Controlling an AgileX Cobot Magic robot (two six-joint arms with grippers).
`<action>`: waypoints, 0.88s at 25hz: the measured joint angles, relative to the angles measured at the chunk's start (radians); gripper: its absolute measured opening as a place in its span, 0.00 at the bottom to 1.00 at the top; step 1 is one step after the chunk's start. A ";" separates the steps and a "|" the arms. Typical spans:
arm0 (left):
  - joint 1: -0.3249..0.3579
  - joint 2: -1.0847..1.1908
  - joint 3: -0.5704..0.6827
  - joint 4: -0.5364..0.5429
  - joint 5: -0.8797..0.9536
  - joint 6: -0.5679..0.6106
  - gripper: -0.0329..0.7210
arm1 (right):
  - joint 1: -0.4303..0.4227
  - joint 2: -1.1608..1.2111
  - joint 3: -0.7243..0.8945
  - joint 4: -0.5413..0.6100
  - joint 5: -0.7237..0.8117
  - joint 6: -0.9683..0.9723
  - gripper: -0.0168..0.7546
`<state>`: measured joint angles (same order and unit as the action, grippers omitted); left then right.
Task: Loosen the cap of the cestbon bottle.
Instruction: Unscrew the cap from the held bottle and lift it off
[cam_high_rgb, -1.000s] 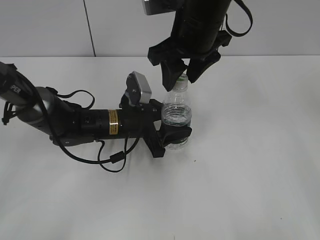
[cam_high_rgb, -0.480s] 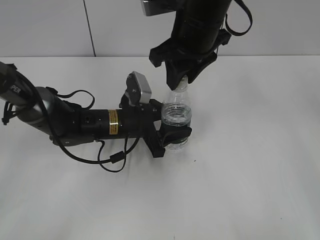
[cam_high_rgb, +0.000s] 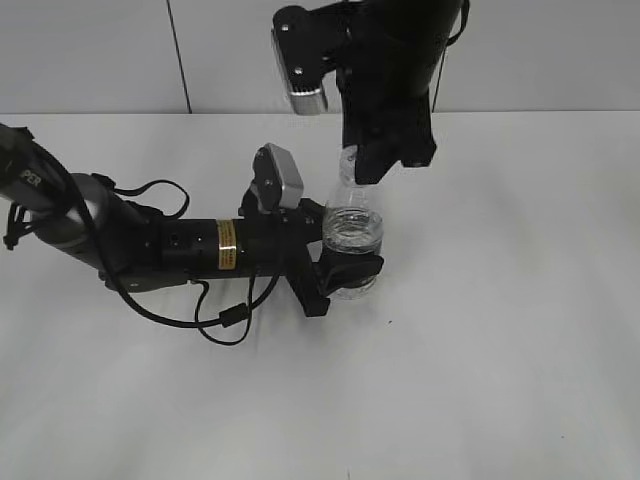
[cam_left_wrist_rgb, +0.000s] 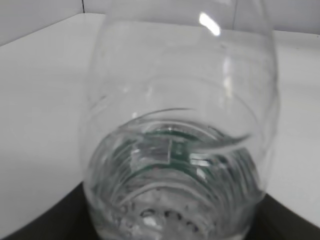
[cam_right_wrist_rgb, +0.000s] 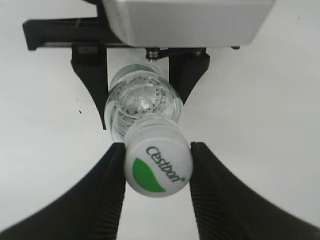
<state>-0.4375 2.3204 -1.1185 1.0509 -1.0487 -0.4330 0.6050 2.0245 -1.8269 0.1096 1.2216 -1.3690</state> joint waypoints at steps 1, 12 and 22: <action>0.000 0.000 0.000 0.000 0.001 0.000 0.59 | 0.000 0.000 -0.001 -0.003 0.001 -0.078 0.41; 0.000 0.000 -0.001 -0.001 0.002 -0.002 0.59 | 0.000 0.000 -0.003 0.004 -0.006 -0.353 0.41; 0.000 0.000 -0.001 -0.001 0.002 -0.003 0.59 | 0.000 0.000 -0.012 0.004 -0.004 -0.467 0.41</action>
<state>-0.4375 2.3204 -1.1195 1.0498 -1.0468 -0.4361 0.6050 2.0245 -1.8387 0.1137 1.2172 -1.8361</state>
